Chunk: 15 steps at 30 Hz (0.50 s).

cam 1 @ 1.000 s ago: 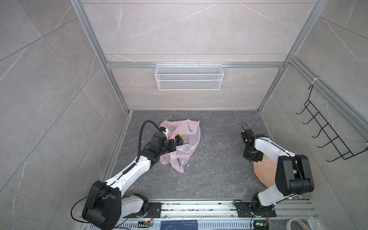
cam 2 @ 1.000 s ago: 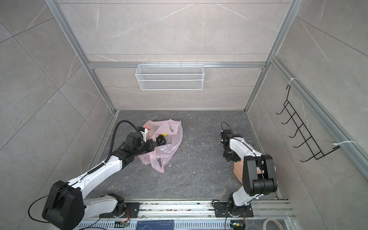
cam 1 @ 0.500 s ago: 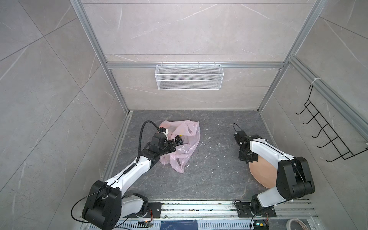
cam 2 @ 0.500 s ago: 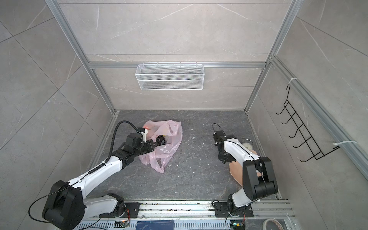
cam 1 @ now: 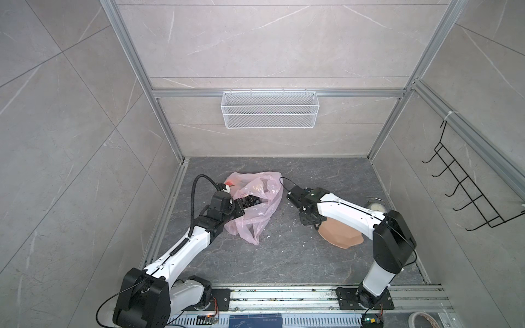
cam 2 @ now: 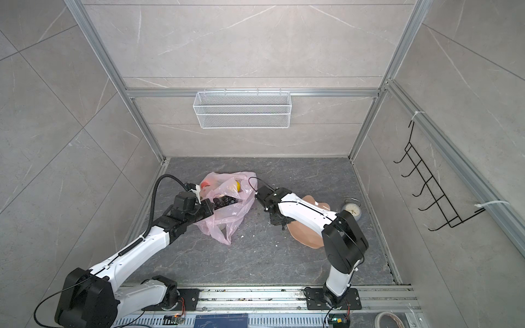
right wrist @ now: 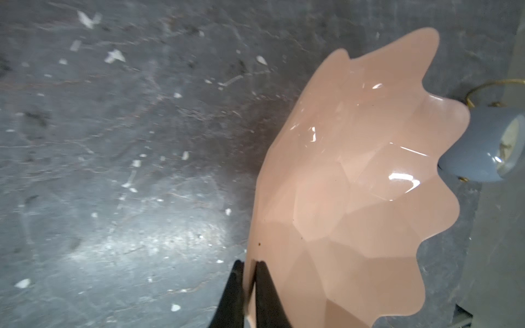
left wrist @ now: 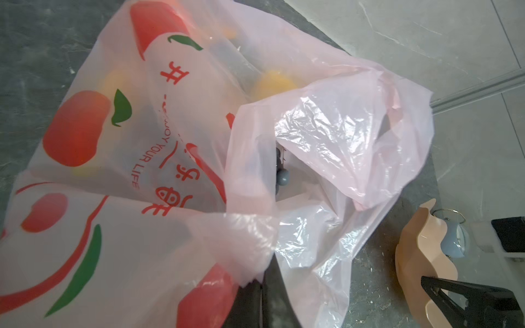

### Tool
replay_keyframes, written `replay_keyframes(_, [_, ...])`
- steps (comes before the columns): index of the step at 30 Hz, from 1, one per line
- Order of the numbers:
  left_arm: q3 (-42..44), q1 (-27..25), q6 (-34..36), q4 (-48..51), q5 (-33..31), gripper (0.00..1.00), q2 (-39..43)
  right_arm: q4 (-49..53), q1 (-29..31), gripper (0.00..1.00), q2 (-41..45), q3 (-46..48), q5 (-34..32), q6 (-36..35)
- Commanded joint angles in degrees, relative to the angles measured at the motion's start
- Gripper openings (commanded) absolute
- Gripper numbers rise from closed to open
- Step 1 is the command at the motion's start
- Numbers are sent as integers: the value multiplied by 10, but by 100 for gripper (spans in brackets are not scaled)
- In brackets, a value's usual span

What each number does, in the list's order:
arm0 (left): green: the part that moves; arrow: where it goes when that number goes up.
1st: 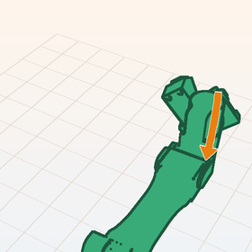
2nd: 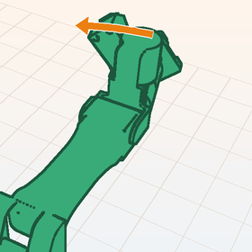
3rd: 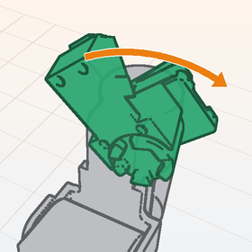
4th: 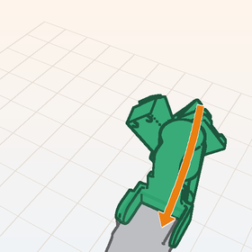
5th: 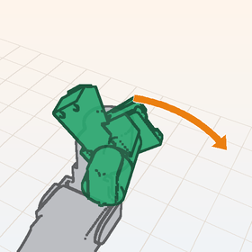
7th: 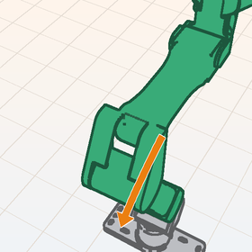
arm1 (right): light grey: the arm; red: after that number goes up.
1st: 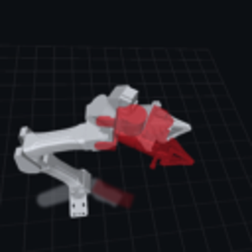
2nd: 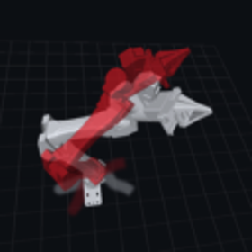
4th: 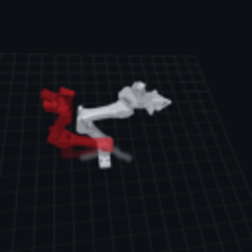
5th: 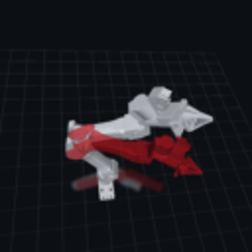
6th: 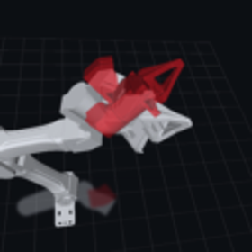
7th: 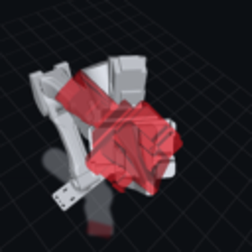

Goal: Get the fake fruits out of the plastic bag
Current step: 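Drag the pink bowl toward the bag with the right gripper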

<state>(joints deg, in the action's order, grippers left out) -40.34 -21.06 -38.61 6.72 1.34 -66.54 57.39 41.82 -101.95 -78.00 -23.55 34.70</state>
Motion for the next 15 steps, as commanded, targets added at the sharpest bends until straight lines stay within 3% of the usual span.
replay_keyframes(1, [0, 17, -18, 19, -9, 0, 8, -2, 34, 11, -33, -46, 14, -14])
replay_keyframes(8, [-2, 17, -14, 7, 27, 0, 10, -11, 106, 13, -43, -36, 25, -6])
replay_keyframes(15, [-6, 17, -11, 5, 34, 0, 12, -42, 134, 18, -19, 5, 53, 1])
